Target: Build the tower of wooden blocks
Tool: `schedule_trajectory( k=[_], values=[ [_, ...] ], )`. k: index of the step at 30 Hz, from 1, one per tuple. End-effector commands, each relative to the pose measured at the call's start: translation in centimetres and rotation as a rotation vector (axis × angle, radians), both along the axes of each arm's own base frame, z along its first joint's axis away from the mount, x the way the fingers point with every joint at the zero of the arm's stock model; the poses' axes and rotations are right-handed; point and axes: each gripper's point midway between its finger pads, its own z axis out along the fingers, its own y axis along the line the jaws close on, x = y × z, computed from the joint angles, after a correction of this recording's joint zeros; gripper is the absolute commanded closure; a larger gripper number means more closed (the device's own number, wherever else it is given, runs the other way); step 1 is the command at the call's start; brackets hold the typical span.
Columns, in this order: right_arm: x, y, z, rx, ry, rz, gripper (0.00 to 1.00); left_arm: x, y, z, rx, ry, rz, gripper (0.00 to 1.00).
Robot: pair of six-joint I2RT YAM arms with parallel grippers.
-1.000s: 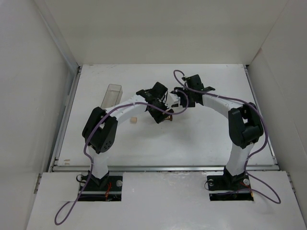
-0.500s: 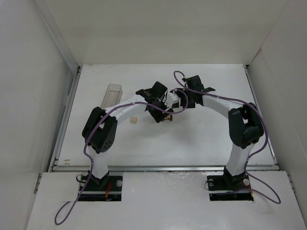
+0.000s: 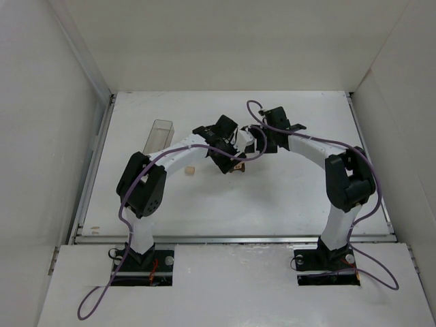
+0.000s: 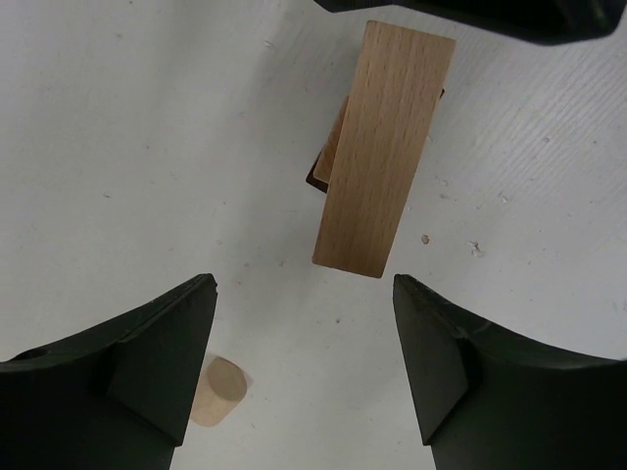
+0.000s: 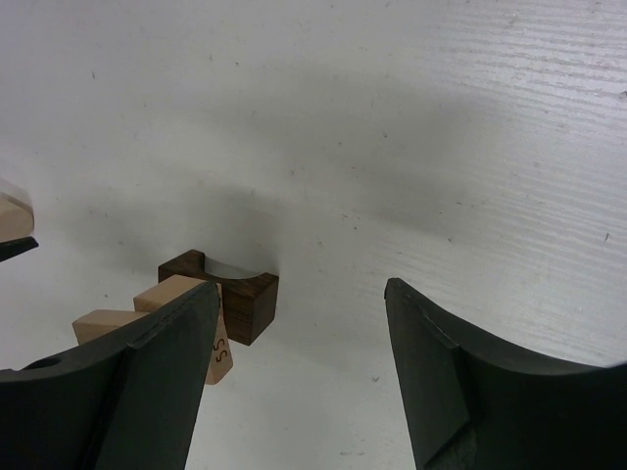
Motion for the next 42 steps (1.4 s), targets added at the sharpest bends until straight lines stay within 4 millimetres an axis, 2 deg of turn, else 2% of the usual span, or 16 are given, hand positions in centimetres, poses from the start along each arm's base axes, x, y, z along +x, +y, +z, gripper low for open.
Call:
schedule_trajectory(
  k=[1, 4, 20, 21, 25, 26, 34, 42],
  values=[
    [0.2, 0.3, 2.1, 0.014, -0.07, 0.011, 0.26, 1.3, -0.7, 2.0, -0.039, -0.048, 0.026, 0.3],
    [0.3, 0.3, 2.5, 0.018, -0.078, 0.011, 0.29, 1.3, -0.7, 2.0, -0.039, -0.048, 0.026, 0.3],
    [0.1, 0.1, 2.5, 0.011, -0.081, 0.005, 0.3, 1.7, -0.5, 2.0, -0.048, -0.051, 0.042, 0.3],
    [0.1, 0.1, 2.5, 0.011, -0.081, 0.005, 0.26, 1.7, -0.5, 2.3, -0.048, -0.05, 0.042, 0.3],
    [0.6, 0.5, 3.1, 0.025, -0.09, 0.013, 0.23, 0.9, -0.9, 1.8, -0.068, -0.018, 0.01, 0.3],
    [0.8, 0.6, 3.4, 0.029, -0.099, 0.013, 0.23, 1.0, -0.9, 2.3, -0.071, -0.03, 0.001, 0.3],
    [0.5, 1.1, 2.3, 0.041, -0.064, 0.034, 0.23, 0.8, -1.2, 2.3, -0.083, -0.021, -0.019, 0.29],
    [0.9, 1.4, 2.7, 0.052, -0.072, 0.04, 0.23, 1.1, -1.2, 1.9, -0.07, -0.016, -0.014, 0.29]
  ],
)
